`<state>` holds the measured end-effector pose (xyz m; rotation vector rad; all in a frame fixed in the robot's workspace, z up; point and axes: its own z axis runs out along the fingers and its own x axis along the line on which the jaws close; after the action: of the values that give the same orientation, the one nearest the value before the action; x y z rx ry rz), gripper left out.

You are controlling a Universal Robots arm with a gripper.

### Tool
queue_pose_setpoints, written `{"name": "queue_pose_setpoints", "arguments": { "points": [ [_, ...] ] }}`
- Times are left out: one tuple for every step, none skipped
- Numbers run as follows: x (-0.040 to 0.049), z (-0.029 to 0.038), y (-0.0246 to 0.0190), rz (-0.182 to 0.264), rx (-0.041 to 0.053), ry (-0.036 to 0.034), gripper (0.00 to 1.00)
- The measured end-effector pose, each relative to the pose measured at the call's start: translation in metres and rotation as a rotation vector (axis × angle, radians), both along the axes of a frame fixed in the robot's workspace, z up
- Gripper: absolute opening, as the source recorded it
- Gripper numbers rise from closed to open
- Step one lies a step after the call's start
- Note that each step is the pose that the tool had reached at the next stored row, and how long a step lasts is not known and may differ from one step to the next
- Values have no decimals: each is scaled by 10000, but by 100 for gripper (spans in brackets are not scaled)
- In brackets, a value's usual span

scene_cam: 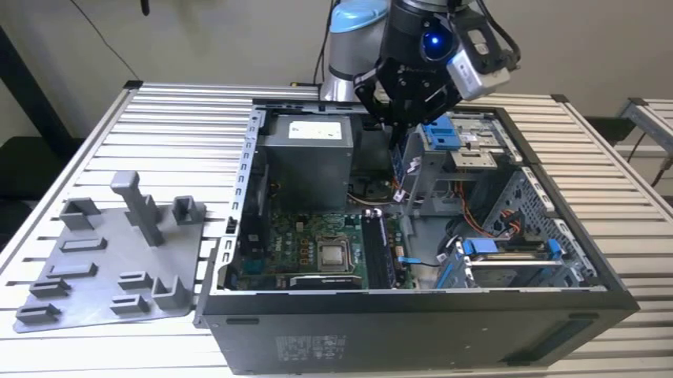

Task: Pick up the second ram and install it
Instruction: 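Insert the second ram into the second slot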

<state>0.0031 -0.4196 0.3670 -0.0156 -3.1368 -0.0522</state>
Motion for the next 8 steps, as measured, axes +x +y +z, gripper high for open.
{"name": "queue_pose_setpoints", "arguments": {
  "points": [
    [-1, -3, -2, 0, 23, -19, 14],
    [-2, -7, -4, 1, 32, -27, 14],
    [-2, -10, -5, -2, 34, -28, 14],
    [-3, -13, -6, -13, 32, -28, 14],
    [-3, -15, -7, -29, 30, -28, 14],
    [-3, -17, -8, -41, 30, -28, 14],
    [-3, -20, -8, -48, 31, -28, 14],
    [-3, -24, -9, -55, 32, -28, 14]
  ]
}}
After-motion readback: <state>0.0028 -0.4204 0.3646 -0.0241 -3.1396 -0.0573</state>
